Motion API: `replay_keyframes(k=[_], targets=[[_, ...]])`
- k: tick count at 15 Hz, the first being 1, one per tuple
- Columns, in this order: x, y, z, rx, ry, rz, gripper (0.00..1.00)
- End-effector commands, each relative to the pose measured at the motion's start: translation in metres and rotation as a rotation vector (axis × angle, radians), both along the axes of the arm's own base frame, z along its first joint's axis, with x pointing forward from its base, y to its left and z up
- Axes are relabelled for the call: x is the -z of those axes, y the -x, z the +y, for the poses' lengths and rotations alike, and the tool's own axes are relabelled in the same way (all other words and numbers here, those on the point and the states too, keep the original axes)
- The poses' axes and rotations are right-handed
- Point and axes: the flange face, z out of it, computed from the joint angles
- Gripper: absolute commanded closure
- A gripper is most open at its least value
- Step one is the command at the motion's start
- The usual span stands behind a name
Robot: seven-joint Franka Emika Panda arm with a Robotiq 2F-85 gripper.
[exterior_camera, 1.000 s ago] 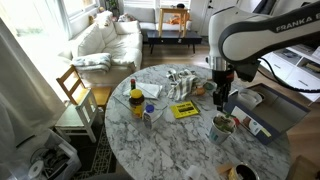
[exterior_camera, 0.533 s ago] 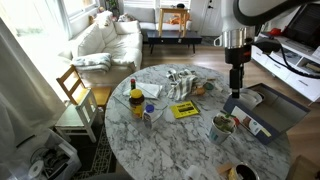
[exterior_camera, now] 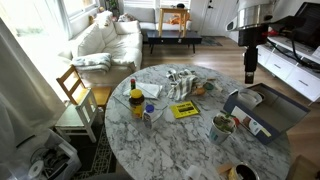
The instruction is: Bring the cup close to the box, then place the juice packets in it
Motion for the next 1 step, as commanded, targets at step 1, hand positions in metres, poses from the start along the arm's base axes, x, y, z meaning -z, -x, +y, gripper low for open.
replay_keyframes(k=[1], targets=[[-0.0011,-0.0003,-0.0001,0.001,-0.002,-0.001,0.0]])
